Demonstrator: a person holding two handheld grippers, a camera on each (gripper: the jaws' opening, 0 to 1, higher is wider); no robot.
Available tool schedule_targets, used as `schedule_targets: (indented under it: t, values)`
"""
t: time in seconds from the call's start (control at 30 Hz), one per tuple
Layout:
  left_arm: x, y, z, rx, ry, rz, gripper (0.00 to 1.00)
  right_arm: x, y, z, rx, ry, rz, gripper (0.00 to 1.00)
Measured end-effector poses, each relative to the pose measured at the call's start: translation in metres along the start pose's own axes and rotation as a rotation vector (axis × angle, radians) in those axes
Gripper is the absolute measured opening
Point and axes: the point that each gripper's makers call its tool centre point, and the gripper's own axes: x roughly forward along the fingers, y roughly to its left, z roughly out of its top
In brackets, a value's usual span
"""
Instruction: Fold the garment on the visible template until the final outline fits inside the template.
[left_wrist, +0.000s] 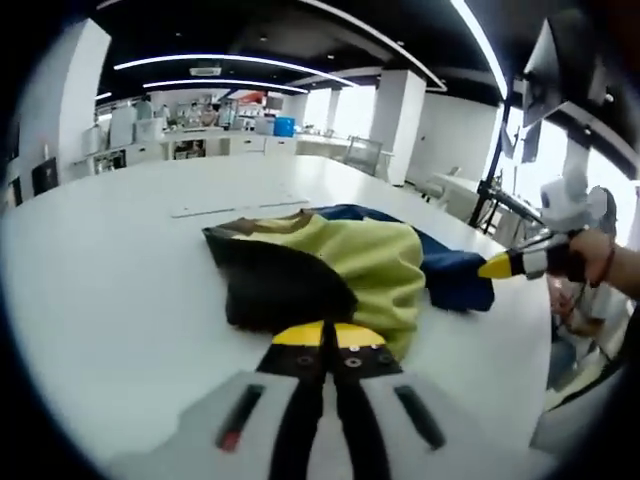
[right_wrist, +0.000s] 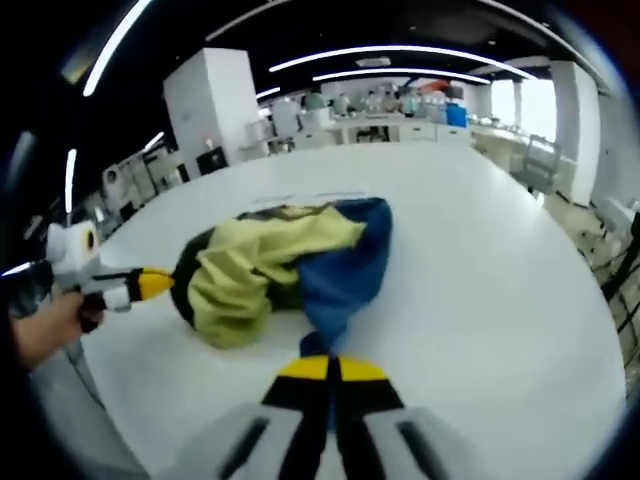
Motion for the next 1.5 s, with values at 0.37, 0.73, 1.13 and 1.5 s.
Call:
schedule_targets:
  t: [0.37,0.73,1.13,1.5]
  values:
    - [-0.042,0.06,0.031,-0.005,-0.038,0.141,0.0,-0.014,-0.053,0.032,-0.068,0.017,-0.087,0.0]
    - [-0.074,0.149,0.017,-0.215,-0.053,0.35,0.0,-0.017,-0.095,0.046,-0.086,0.047,-0.145,0.0]
    - [-0.079,0.223,-0.021,-0.192,0.02,0.507,0.0,-0.005,-0.157,0.068,-0.128,0.076,-0.269,0.0]
    - [-0.083,0.274,-0.049,-0.254,0.083,0.592,0.0,0.012,-0.218,0.066,-0.177,0.168,-0.425,0.0]
